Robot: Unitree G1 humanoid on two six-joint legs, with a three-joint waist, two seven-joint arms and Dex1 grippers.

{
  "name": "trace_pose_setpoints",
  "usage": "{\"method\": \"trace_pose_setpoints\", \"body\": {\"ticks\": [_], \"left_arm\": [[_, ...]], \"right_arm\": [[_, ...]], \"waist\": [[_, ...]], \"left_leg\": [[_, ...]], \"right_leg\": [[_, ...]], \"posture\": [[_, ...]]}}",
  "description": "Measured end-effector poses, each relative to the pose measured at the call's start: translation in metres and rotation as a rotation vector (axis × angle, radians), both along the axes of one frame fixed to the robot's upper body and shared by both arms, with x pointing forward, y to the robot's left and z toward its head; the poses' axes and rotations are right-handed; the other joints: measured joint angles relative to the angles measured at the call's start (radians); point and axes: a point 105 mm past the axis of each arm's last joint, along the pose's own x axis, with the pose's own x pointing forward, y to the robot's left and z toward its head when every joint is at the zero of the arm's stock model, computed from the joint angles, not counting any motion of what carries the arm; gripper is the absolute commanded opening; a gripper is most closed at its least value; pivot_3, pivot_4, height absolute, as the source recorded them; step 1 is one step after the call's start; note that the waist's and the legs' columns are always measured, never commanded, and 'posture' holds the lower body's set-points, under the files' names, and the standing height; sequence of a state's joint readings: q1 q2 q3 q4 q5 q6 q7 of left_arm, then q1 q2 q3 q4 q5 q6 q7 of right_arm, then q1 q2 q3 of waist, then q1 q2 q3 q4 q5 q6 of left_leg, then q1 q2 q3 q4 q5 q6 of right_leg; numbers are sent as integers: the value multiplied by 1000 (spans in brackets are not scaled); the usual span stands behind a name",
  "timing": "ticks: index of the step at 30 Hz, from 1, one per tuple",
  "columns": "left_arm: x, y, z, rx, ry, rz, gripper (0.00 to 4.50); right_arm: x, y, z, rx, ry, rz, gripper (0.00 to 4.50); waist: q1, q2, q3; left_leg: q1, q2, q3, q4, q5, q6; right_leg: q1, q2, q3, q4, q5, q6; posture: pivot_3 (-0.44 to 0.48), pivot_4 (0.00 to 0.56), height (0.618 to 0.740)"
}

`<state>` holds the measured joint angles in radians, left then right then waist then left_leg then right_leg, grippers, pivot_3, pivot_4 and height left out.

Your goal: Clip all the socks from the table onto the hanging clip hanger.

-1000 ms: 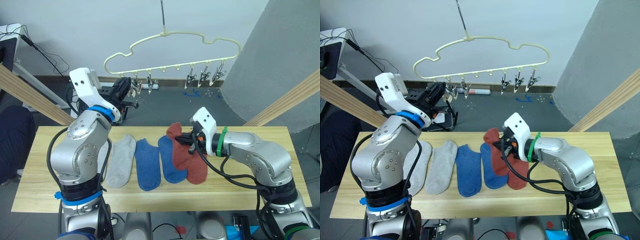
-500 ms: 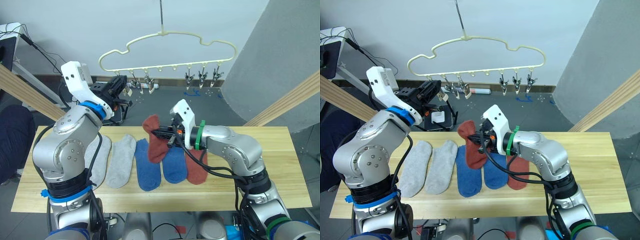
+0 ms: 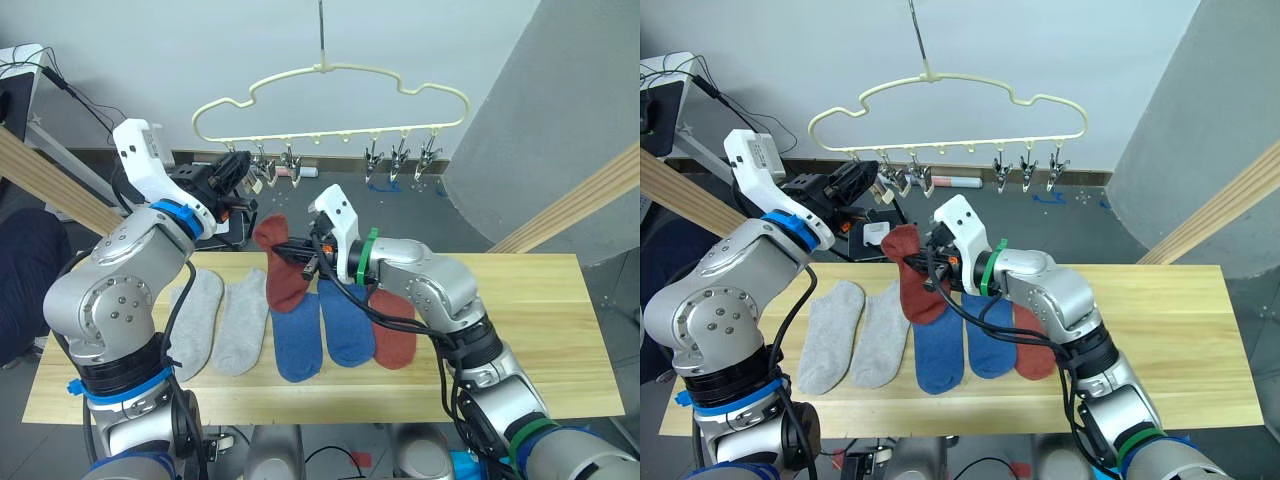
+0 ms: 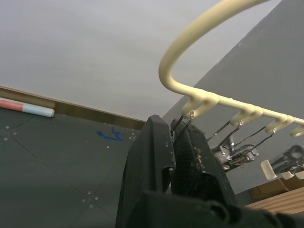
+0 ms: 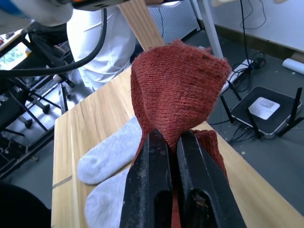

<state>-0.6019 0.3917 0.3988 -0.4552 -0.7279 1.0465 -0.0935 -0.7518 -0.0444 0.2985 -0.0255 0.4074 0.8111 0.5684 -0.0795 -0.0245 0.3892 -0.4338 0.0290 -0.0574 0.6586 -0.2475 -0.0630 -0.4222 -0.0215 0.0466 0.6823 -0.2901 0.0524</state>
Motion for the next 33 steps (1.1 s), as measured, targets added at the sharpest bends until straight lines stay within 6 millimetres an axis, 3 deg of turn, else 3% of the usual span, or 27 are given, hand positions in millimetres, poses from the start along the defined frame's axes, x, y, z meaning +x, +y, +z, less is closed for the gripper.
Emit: {"method": "trace_pose_setpoints", "body": {"ticks": [11, 18, 33], "left_arm": [[0, 0, 2, -6, -1, 0, 31], [-1, -2, 2, -9, -3, -4, 31], [-2, -3, 0, -8, -2, -11, 31]], "right_arm": [[11, 22, -5, 24, 23, 2, 53], [15, 37, 4, 34, -8, 24, 53], [28, 36, 15, 34, -60, 20, 53]], "waist": [[10, 0, 0], [22, 0, 0], [25, 0, 0]], "left_leg": [[0, 0, 0, 0, 0, -1], [0, 0, 0, 0, 1, -1], [0, 1, 0, 0, 1, -3]], "right_leg": [[0, -1, 0, 0, 0, 0], [0, 0, -1, 0, 1, -1], [-1, -1, -2, 1, 1, -2]], "posture": [[13, 367, 740], [26, 361, 740], [14, 352, 740]]}}
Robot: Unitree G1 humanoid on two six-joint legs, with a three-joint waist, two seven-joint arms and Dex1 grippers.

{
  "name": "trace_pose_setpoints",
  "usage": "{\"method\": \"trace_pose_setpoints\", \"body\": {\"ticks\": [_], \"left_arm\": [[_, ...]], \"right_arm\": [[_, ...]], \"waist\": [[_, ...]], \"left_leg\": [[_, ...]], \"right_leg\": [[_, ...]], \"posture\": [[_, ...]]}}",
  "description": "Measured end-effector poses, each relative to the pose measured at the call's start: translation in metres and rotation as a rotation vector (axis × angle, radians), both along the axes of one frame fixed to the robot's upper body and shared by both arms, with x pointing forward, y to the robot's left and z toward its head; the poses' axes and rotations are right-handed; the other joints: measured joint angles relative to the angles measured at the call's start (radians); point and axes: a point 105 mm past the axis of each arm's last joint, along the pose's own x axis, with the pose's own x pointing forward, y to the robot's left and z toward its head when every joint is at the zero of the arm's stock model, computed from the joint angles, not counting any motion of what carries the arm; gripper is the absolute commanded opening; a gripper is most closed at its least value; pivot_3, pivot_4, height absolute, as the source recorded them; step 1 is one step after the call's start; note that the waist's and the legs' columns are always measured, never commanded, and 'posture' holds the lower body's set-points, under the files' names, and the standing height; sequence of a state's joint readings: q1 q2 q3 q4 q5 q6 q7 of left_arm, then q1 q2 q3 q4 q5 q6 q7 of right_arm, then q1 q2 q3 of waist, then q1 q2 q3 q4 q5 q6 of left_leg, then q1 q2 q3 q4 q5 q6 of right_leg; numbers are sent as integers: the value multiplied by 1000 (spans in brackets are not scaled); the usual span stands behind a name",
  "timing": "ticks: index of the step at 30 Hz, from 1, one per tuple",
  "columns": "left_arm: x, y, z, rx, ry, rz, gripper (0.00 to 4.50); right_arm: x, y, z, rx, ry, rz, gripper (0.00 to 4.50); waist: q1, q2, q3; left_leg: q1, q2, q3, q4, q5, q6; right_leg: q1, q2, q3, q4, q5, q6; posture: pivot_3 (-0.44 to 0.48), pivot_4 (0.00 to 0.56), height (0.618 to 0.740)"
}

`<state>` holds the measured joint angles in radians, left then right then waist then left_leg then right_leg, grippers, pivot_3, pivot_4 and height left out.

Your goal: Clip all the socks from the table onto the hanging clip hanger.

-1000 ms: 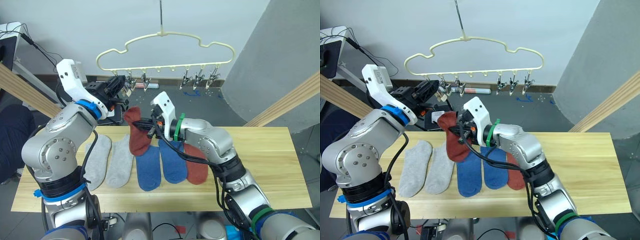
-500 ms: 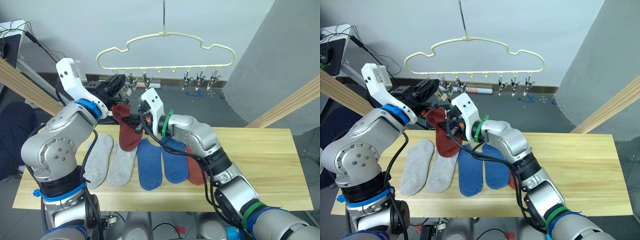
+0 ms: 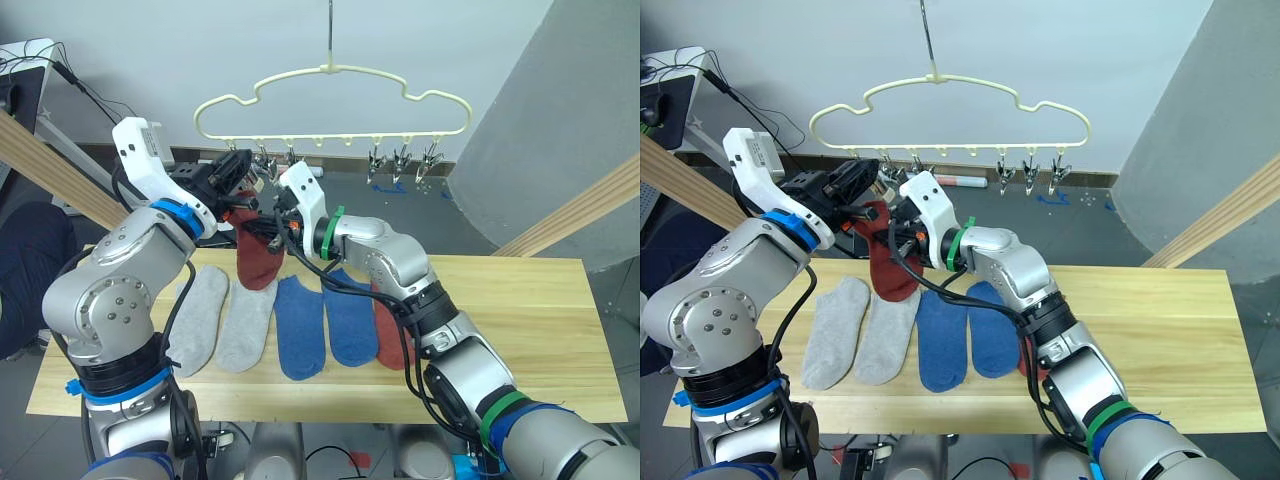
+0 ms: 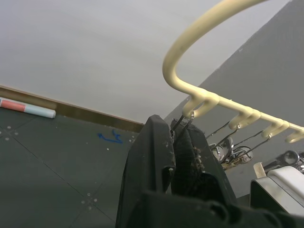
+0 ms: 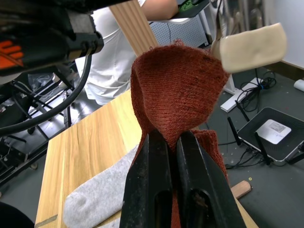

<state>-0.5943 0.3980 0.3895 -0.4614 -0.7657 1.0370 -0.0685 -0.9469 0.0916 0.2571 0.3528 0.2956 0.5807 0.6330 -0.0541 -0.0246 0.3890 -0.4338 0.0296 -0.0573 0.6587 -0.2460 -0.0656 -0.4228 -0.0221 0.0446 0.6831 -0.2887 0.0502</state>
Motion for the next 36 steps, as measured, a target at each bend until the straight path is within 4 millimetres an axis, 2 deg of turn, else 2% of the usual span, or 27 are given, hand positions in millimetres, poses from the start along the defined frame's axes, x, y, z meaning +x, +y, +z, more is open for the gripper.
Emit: {"method": "trace_pose_setpoints", "body": {"ticks": [17, 35, 36], "left_arm": [[0, -4, -4, 16, 1, -12, 31], [0, -5, -8, 32, 3, -8, 31], [0, -5, -8, 33, 3, -8, 374]], "right_arm": [[9, -12, 6, -3, -21, -27, 53], [10, -13, 9, 7, -25, -32, 53], [10, -13, 9, 7, -25, -32, 5]], "waist": [[-2, 0, 0], [-2, 0, 0], [-2, 0, 0]], "left_leg": [[0, 0, 0, 1, 0, 0], [1, 0, 0, 3, 3, -4], [1, 0, 0, 3, 3, -5]], "right_leg": [[0, 0, 0, 2, 0, -1], [-3, 0, 0, 11, 0, -1], [-3, 0, 0, 11, 0, -1]], "posture": [[-6, 343, 740], [-6, 340, 740], [-6, 340, 740]]}}
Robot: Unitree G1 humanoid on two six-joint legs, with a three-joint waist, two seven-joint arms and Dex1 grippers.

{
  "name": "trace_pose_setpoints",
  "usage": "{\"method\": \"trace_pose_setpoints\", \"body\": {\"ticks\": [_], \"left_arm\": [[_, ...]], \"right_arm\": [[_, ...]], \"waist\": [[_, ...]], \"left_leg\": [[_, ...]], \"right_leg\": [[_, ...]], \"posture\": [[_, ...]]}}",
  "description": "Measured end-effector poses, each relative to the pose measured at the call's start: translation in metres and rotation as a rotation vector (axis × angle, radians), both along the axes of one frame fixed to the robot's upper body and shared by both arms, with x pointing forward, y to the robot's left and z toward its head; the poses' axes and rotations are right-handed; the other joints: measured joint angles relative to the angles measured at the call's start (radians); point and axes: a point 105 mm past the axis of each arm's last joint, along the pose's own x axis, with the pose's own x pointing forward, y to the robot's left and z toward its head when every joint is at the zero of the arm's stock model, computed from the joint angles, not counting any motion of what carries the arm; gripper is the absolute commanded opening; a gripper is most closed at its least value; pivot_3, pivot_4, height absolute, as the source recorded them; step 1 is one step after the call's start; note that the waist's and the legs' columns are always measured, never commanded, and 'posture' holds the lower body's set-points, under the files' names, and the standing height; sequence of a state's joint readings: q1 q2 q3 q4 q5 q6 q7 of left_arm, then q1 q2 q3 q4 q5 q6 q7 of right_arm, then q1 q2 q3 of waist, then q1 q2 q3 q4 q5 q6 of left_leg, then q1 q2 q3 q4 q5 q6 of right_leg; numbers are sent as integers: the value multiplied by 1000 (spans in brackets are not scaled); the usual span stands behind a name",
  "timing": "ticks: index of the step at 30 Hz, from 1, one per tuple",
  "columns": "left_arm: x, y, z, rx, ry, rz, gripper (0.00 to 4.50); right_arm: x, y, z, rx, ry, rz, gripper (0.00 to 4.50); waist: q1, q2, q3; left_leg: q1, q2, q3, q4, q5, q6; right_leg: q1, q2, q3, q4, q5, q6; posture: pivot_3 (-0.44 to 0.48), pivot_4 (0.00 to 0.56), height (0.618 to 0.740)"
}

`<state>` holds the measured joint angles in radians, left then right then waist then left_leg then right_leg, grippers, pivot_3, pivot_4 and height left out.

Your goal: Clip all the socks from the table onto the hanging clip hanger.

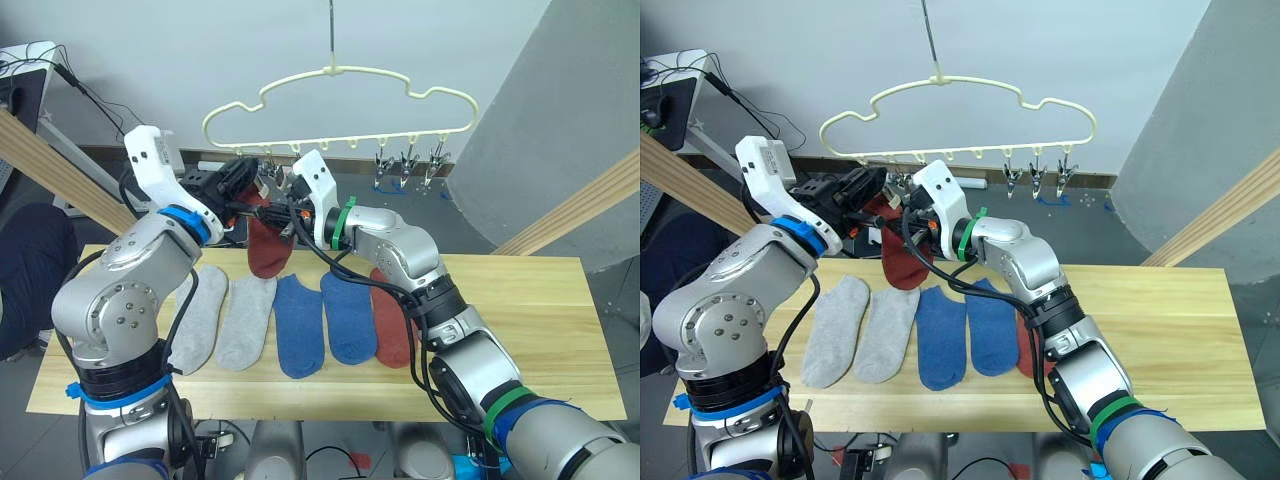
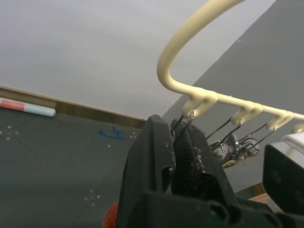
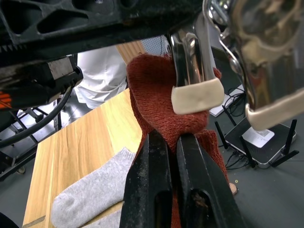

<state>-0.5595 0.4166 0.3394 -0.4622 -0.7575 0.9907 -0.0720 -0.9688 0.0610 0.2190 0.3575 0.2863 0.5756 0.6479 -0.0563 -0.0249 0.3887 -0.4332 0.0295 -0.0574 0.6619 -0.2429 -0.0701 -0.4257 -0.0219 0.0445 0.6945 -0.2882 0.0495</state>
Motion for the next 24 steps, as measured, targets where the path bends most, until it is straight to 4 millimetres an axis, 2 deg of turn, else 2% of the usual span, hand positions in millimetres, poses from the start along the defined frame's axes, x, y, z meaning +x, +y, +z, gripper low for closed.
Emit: {"method": "trace_pose_setpoints", "body": {"ticks": [5, 11, 15, 24], "left_arm": [[1, 3, -7, 0, 26, 18, 1977], [2, 6, -8, 4, 31, 37, 1977], [2, 6, -10, 5, 35, 40, 2017], [-1, 7, -14, 13, 43, 36, 2017]], "right_arm": [[0, 0, 0, 1, 1, 1, 0], [-1, 1, 0, 3, 1, 4, 0], [-1, 1, 0, 3, 2, 9, 1081], [-1, 1, 0, -1, 5, 9, 4312]], "waist": [[0, 0, 0], [3, 0, 0], [3, 0, 0], [3, 0, 0]], "left_leg": [[0, 0, 0, 0, 0, -1], [0, 0, 0, 0, 1, -1], [0, 0, -1, 0, 1, -1], [0, 0, 0, 0, 1, -1]], "right_leg": [[-1, 0, 0, 1, 0, 0], [-1, 0, 0, 1, 0, 0], [-1, 0, 0, 1, 0, 0], [-1, 0, 0, 1, 0, 0]], "posture": [[-4, 340, 740], [0, 341, 740], [2, 340, 740], [-3, 342, 740]]}}
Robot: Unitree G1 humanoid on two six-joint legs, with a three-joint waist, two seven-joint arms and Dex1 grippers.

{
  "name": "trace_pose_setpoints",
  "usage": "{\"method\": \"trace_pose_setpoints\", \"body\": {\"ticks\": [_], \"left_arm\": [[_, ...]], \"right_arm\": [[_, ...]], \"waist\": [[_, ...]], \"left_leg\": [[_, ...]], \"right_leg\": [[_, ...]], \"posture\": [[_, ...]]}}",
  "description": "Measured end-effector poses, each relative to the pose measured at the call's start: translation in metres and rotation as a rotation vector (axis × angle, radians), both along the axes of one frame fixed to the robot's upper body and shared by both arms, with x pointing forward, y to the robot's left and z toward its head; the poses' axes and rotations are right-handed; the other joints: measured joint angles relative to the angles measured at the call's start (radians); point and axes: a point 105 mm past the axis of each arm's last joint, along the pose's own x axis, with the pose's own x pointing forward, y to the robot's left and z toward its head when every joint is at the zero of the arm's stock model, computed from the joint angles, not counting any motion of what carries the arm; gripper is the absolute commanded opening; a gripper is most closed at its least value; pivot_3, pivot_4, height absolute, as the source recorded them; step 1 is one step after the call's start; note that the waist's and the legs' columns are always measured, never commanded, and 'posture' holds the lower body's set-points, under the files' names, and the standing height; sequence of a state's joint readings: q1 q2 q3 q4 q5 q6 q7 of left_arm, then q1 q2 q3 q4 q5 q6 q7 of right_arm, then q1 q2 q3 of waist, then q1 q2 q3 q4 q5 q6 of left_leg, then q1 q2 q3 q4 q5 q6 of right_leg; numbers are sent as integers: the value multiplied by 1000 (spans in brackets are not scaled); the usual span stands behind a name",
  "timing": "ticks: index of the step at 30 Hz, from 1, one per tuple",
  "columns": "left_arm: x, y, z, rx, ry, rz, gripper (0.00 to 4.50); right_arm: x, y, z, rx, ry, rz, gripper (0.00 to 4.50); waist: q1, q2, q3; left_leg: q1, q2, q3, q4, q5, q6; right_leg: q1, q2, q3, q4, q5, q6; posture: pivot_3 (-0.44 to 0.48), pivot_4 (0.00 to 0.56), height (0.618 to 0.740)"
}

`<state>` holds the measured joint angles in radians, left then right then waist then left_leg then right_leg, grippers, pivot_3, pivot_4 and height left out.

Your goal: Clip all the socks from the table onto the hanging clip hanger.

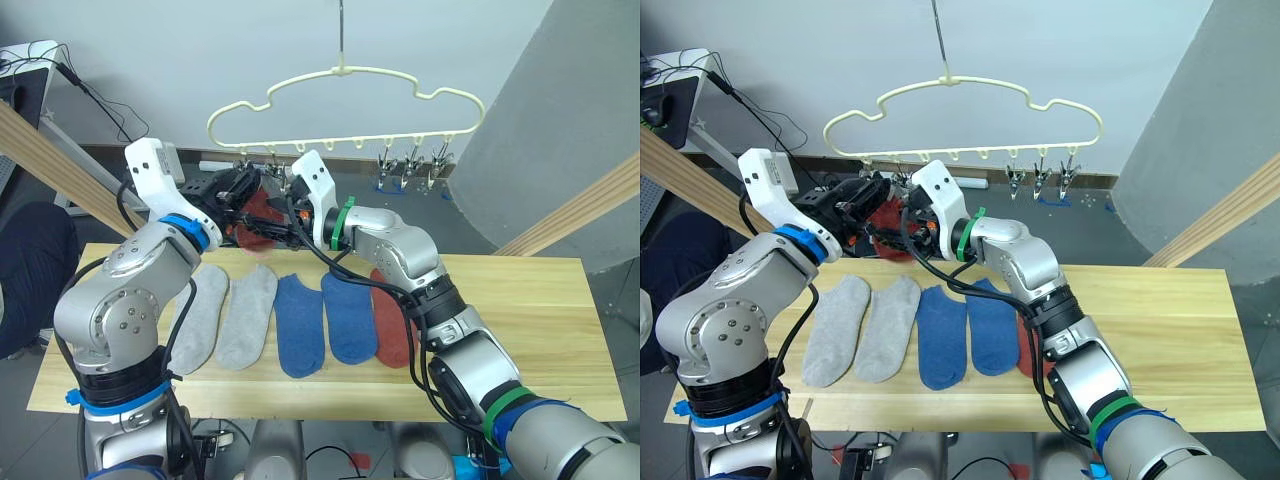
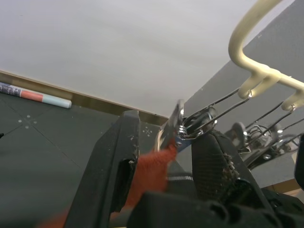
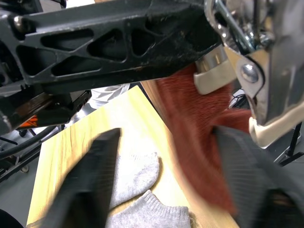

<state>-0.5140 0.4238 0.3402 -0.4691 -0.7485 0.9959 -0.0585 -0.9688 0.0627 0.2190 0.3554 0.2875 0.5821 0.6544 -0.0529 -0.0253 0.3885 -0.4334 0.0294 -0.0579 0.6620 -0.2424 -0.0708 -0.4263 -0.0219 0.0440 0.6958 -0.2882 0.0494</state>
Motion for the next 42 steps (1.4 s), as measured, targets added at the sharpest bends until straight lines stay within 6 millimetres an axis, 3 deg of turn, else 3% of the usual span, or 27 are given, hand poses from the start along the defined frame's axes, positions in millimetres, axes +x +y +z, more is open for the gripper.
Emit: {"method": "trace_pose_setpoints", "body": {"ticks": [7, 11, 14, 18, 24, 30, 42], "left_arm": [[-19, 11, 0, 63, -10, -15, 2017], [-35, 16, -3, 122, -8, -15, 2017], [-41, 11, 2, 135, -37, -31, 2017], [-49, 8, -6, 146, -49, -32, 2017], [-53, -6, -11, 189, -69, -85, 2017], [-54, -24, -12, 233, -138, -122, 2017], [-42, -32, -17, 241, -202, -90, 2017]], "right_arm": [[-7, -18, -9, -26, 21, -17, 4312], [-19, -44, -13, -50, 22, -30, 4312], [-30, -52, -9, -67, -5, -14, 4312], [-49, -82, -4, -106, -60, 10, 4312], [-75, -103, -1, -128, -96, 47, 4312], [-93, -140, 11, -134, -194, -6, 4312], [-106, -157, 36, -79, -297, -34, 4312]], "waist": [[1, 0, 0], [6, 0, 0], [11, 0, 0], [15, -1, 0], [17, -1, -1], [18, -1, -1], [-11, -2, -2]], "left_leg": [[0, 0, 0, 0, 0, 0], [-1, 0, -1, 0, 0, 0], [0, 0, -2, 0, 0, 1], [0, 0, -3, 0, 0, 1], [0, 0, -3, 0, 0, 1], [0, -1, -3, 0, 0, 2], [0, -1, -2, 1, 1, 3]], "right_leg": [[0, 0, 0, 0, 0, 0], [0, 0, 0, 0, 0, 0], [0, 0, 0, 0, 0, -1], [1, 0, 0, 0, 0, -1], [1, 1, 0, 0, 0, -1], [1, 1, 0, -1, 0, -1], [2, 1, 0, 0, 1, -1]], "posture": [[7, 344, 740], [10, 345, 740], [4, 344, 740], [-18, 340, 740], [-41, 335, 740], [-100, 331, 740], [-183, 320, 740]]}}
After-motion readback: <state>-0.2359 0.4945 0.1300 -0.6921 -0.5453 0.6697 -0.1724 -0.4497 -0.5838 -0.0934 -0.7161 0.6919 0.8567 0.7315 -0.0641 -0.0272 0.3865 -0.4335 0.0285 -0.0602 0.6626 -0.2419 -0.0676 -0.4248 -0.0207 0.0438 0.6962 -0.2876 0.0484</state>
